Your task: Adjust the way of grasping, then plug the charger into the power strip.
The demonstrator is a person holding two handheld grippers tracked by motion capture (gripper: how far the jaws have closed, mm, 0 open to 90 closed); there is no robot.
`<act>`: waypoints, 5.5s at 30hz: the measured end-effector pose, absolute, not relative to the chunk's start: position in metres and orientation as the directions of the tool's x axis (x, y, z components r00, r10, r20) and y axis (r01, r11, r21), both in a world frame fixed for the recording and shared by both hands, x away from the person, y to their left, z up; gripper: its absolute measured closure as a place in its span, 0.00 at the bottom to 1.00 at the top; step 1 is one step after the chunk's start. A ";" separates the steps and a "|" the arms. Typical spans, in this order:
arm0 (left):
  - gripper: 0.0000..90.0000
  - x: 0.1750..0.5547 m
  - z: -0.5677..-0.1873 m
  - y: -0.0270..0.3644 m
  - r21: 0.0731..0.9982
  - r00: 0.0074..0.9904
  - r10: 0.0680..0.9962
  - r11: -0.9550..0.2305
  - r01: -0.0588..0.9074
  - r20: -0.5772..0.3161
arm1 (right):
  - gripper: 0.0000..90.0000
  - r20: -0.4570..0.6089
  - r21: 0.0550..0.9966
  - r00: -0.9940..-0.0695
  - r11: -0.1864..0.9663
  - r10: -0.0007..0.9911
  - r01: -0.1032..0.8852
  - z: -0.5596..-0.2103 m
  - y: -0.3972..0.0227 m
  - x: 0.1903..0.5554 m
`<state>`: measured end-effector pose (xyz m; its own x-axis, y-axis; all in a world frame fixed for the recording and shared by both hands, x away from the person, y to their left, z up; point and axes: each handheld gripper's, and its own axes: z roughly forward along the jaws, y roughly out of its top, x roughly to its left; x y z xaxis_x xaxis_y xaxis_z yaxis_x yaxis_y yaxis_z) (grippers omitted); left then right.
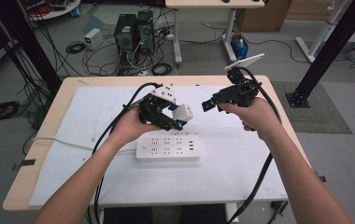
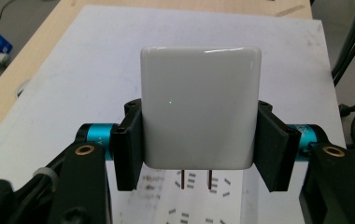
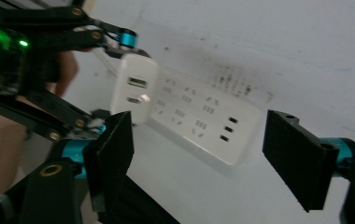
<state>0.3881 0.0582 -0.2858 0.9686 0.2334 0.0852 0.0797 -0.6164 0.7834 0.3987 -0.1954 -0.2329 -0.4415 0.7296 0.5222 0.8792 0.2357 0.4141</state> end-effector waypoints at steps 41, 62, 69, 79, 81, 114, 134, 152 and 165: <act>0.24 0.391 -0.297 0.096 0.481 0.914 0.366 -0.842 0.247 0.172 | 0.69 0.252 0.412 -0.585 0.462 0.771 0.786 -0.233 -0.178 0.403; 0.18 0.402 -0.307 0.165 0.285 0.838 0.534 -0.825 0.487 0.114 | 0.69 0.040 0.334 -0.705 0.655 0.708 0.678 -0.229 -0.183 0.405; 0.18 0.395 -0.309 0.168 0.297 0.835 0.540 -0.818 0.492 0.105 | 0.69 -0.023 0.289 -0.830 0.798 0.558 0.529 -0.244 -0.156 0.411; 0.18 0.379 -0.307 0.180 0.329 0.833 0.544 -0.808 0.490 0.096 | 0.69 -0.014 0.211 -0.937 0.917 0.348 0.337 -0.285 -0.104 0.414; 0.18 0.376 -0.308 0.182 0.346 0.827 0.555 -0.795 0.498 0.085 | 0.69 -0.014 0.181 -0.951 0.936 0.308 0.301 -0.299 -0.094 0.415; 0.18 0.358 -0.324 0.186 0.353 0.823 0.566 -0.782 0.514 0.055 | 0.70 -0.015 0.090 -0.998 0.994 -0.061 -0.062 -0.367 -0.039 0.424; 0.18 0.357 -0.326 0.179 0.360 0.823 0.567 -0.775 0.520 0.032 | 0.70 -0.031 0.113 -0.999 0.992 -0.045 -0.048 -0.378 -0.044 0.422; 0.18 0.352 -0.326 0.179 0.365 0.830 0.558 -0.777 0.513 0.022 | 0.57 0.077 0.106 -0.997 0.994 -0.006 0.002 -0.368 -0.045 0.432; 0.18 0.355 -0.333 0.175 0.369 0.828 0.560 -0.770 0.520 0.002 | 0.70 -0.027 0.170 -0.998 0.984 -0.054 -0.058 -0.363 -0.052 0.423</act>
